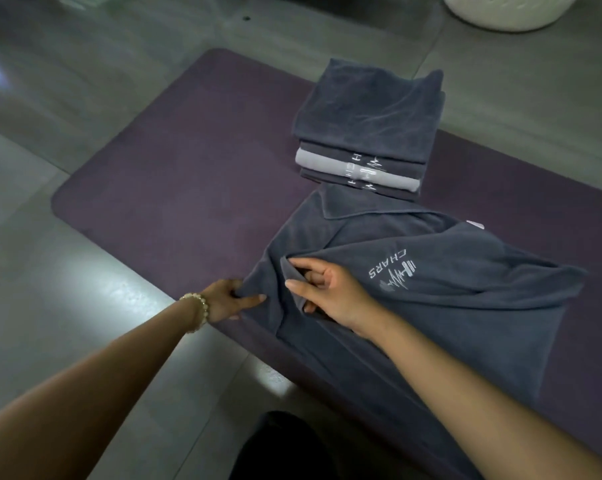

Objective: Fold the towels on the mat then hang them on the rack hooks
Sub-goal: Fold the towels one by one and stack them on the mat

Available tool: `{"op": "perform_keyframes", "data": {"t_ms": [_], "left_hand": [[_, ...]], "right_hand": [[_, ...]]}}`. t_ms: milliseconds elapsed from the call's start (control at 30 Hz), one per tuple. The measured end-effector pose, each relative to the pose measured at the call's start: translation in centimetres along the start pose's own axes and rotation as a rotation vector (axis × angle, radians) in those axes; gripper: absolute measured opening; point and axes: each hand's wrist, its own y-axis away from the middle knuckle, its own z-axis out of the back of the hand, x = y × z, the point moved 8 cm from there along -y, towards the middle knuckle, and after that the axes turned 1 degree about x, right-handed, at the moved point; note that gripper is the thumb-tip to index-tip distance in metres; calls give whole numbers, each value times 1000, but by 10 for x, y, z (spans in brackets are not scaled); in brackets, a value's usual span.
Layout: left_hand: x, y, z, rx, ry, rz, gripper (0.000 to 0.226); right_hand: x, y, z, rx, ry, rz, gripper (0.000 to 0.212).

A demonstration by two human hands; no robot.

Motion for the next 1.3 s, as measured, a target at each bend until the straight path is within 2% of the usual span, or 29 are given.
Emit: {"op": "perform_keyframes", "data": {"t_ms": [67, 167, 233, 300, 400, 467, 533, 633, 933, 1067, 1200, 1300], "left_hand": [[-12, 7, 6, -67, 206, -51, 24], [-34, 16, 9, -205, 369, -168, 25], [-50, 20, -2, -209, 455, -219, 23], [-67, 22, -13, -199, 538, -264, 21], [-87, 25, -22, -184, 646, -308, 41], [-98, 26, -30, -158, 694, -328, 44], [-110, 28, -40, -113, 716, -349, 30], [-124, 35, -54, -25, 714, -372, 31], [-139, 46, -68, -20, 659, -361, 49], [-139, 42, -64, -185, 502, -465, 41], [-140, 40, -61, -287, 595, -481, 37], [-137, 33, -57, -355, 719, -417, 29]], "right_hand": [[-2, -3, -1, -32, 50, -4, 30], [-4, 0, 13, -67, 74, 5, 23], [2, 5, 23, -29, 122, 12, 16], [11, 13, 32, 39, 204, -2, 21], [38, 26, 47, 63, 348, 51, 19], [61, 32, 55, 35, 439, 127, 10], [82, 35, 58, -2, 528, 247, 9], [98, 30, 61, -33, 588, 361, 6], [79, 9, 77, -125, 494, 276, 2], [71, 6, 81, -94, 402, 256, 11], [57, 3, 93, -144, 379, 167, 19], [41, 6, 98, -65, 450, 110, 48]]}}
